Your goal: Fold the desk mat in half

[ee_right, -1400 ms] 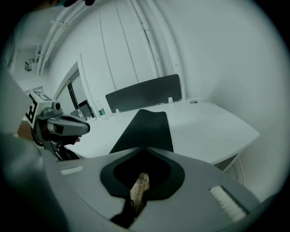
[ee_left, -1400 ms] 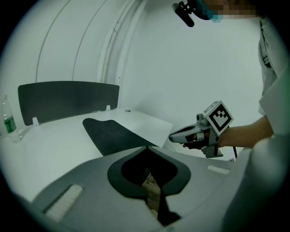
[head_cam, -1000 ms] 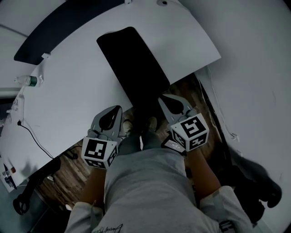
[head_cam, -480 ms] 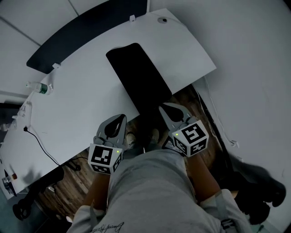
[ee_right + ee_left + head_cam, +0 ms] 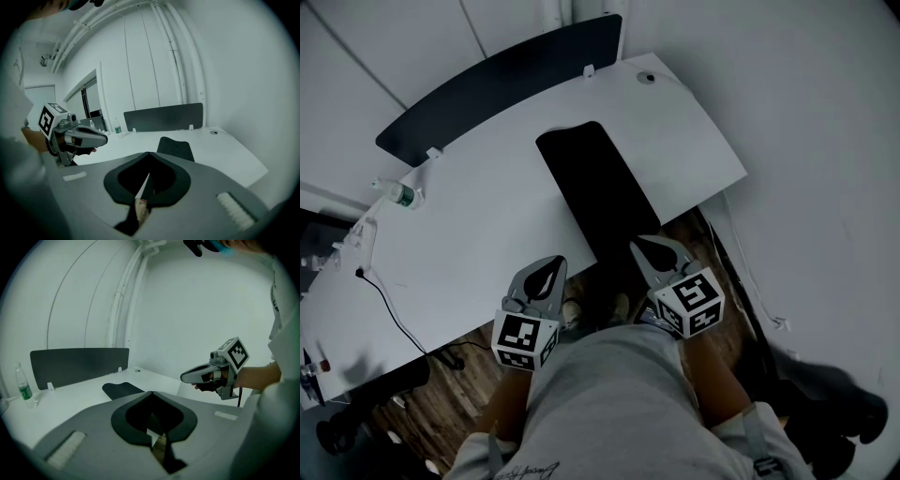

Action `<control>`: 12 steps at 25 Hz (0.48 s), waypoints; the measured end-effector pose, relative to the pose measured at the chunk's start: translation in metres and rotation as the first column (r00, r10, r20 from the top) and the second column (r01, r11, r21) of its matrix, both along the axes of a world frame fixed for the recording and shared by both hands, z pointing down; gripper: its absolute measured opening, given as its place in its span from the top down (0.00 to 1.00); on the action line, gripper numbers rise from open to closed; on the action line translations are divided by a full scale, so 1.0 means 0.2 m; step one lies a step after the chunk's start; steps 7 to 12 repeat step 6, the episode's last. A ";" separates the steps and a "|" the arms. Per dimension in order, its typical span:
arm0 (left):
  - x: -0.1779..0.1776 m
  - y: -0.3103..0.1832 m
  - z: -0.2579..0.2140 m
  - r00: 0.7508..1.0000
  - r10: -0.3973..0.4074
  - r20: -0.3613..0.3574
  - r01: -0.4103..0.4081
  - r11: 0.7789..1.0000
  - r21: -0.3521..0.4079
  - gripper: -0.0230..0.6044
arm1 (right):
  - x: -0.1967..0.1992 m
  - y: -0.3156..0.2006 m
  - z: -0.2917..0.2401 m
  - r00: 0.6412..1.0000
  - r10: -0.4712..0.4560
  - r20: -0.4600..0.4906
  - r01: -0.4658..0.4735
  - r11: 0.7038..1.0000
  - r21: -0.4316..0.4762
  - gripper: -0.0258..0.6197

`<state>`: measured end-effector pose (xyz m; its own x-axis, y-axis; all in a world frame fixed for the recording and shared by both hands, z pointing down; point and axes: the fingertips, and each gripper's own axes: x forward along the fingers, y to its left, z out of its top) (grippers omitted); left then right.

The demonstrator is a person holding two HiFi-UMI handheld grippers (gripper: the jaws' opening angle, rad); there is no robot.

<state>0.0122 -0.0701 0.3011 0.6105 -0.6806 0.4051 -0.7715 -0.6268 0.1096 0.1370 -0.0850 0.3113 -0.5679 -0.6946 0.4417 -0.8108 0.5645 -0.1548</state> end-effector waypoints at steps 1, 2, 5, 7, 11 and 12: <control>0.00 0.00 0.00 1.000 0.001 -0.004 -0.001 1.000 -0.002 0.93 | 0.00 0.00 0.00 1.000 -0.001 -0.002 0.001 1.000 0.001 0.95; 0.00 0.00 0.00 1.000 0.003 -0.009 -0.003 1.000 -0.006 0.93 | 0.00 0.00 0.00 1.000 0.001 -0.003 -0.001 1.000 0.000 0.95; 0.02 -0.02 0.00 0.999 0.010 -0.031 -0.011 1.000 -0.023 0.93 | 0.02 -0.01 0.00 1.000 0.009 -0.002 -0.009 1.000 -0.001 0.95; 0.03 -0.02 -0.01 0.999 0.012 -0.038 -0.013 1.000 -0.028 0.93 | 0.02 -0.02 0.00 1.000 0.012 -0.002 -0.012 1.000 -0.001 0.95; 0.03 -0.02 -0.01 0.999 0.012 -0.038 -0.013 1.000 -0.028 0.93 | 0.02 -0.02 0.00 1.000 0.012 -0.002 -0.012 1.000 -0.001 0.95; 0.03 -0.02 -0.01 0.999 0.012 -0.038 -0.013 1.000 -0.028 0.93 | 0.02 -0.02 0.00 1.000 0.012 -0.002 -0.012 1.000 -0.001 0.95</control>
